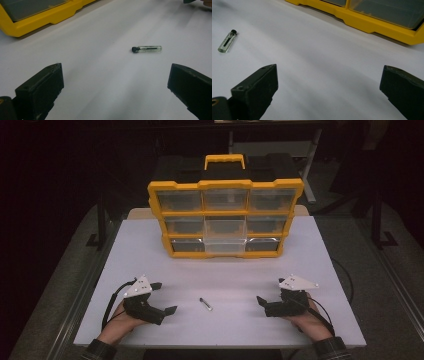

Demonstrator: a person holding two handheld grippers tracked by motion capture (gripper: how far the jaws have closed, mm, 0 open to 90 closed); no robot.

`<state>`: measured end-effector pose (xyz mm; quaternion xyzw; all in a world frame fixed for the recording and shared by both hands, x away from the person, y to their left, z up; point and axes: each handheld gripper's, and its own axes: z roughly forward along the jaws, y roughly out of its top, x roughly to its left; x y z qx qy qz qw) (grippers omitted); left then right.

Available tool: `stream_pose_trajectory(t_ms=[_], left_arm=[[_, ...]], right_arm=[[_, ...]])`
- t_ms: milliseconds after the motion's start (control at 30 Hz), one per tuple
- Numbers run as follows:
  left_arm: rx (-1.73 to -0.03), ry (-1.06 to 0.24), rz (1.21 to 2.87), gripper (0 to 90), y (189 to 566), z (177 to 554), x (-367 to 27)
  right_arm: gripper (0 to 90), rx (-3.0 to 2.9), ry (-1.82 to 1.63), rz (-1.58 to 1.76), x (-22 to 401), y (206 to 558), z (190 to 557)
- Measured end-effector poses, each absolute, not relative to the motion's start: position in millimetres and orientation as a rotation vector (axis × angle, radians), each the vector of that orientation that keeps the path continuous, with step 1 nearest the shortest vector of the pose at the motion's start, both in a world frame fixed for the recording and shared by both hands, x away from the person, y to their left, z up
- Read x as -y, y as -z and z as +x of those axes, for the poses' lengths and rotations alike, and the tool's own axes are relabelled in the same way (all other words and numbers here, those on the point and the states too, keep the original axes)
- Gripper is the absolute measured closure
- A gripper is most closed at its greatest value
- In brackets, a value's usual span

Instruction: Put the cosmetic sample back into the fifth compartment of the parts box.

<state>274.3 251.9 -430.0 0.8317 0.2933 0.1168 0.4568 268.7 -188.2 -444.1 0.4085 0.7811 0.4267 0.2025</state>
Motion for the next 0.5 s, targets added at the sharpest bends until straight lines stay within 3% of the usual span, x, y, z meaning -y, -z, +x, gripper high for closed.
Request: stream_pose_trajectory(t_ms=[500], left_arm=[[-0.714, -0.23, 2.043, 0.0, 425, 279, -229]], right_arm=[[1.3, -2.185, -1.197, 1.136, 186, 443, 269]])
